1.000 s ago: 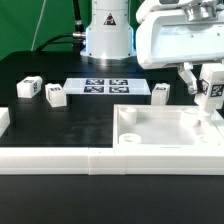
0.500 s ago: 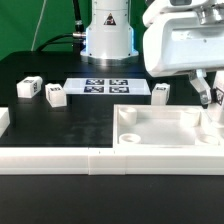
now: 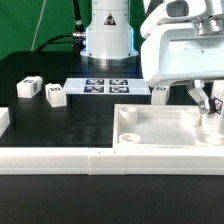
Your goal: Assemble one leg
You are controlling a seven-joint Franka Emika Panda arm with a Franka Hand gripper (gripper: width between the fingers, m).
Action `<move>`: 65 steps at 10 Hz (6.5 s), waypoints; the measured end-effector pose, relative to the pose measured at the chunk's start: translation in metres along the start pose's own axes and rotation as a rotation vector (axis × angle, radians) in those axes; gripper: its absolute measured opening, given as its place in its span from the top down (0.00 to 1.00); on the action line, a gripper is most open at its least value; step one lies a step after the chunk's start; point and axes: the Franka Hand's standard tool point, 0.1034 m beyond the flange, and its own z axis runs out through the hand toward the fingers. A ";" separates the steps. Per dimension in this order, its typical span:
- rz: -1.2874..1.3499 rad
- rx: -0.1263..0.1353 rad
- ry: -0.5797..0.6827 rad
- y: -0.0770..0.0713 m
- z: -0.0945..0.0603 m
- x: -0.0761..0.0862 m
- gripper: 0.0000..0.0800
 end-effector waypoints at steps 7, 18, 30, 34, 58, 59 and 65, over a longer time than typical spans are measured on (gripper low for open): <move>0.020 -0.008 -0.008 0.004 -0.005 -0.008 0.64; 0.035 -0.011 -0.015 0.001 0.003 -0.022 0.64; 0.028 -0.004 -0.014 0.000 -0.017 0.002 0.19; 0.027 0.027 -0.118 -0.005 -0.010 -0.007 0.19; 0.915 -0.108 -0.471 0.009 -0.006 -0.003 0.63; 1.043 -0.138 -0.461 0.009 -0.006 -0.003 0.63; 1.608 -0.243 -0.456 -0.008 -0.004 -0.004 0.63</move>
Offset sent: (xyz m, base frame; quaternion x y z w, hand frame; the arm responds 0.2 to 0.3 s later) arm -0.0129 -0.0098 0.0063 -0.0067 -0.0280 0.0066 0.9996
